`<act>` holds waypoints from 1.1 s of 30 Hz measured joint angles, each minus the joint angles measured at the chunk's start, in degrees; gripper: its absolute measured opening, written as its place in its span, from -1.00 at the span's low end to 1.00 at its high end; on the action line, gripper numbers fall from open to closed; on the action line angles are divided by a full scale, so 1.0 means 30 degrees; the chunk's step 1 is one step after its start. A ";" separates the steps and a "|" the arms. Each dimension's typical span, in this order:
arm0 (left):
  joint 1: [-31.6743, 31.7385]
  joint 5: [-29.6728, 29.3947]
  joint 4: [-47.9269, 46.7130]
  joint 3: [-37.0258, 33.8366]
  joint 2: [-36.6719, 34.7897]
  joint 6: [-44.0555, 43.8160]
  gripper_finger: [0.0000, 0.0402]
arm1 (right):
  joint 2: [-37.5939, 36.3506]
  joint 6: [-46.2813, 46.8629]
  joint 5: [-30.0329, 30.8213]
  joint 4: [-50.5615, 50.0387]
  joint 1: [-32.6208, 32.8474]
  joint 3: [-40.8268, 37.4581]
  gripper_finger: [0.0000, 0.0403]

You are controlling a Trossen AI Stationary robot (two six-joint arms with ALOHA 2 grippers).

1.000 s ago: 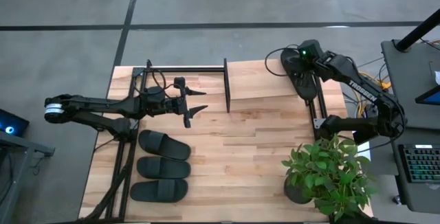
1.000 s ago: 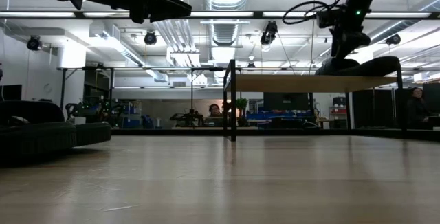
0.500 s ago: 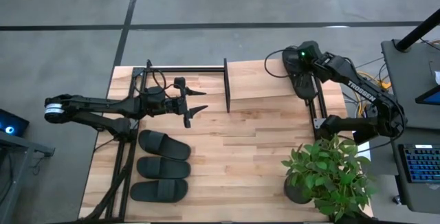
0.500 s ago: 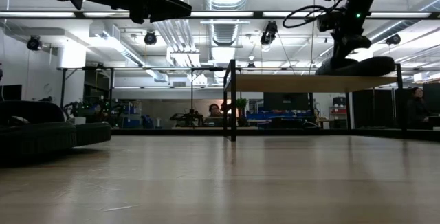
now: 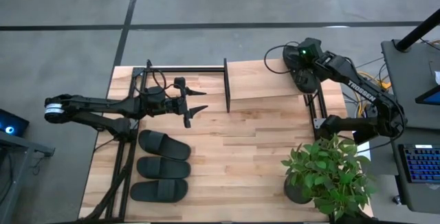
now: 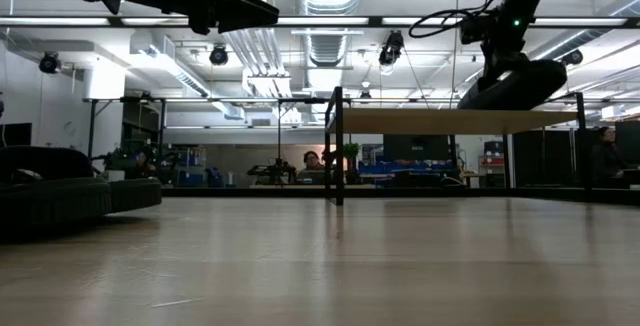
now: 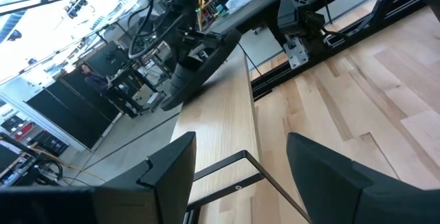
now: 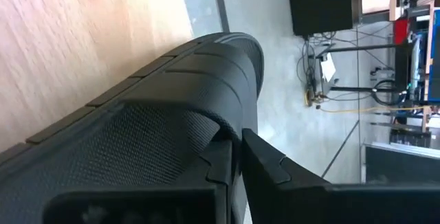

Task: Pick and place slides into the shelf
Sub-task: Put the black slipper on the shelf

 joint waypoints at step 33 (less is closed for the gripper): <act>0.0007 -0.0003 -0.0015 -0.0044 0.0000 -0.0004 0.06 | -0.0007 0.1724 0.0404 -0.1672 0.0036 -0.0636 0.00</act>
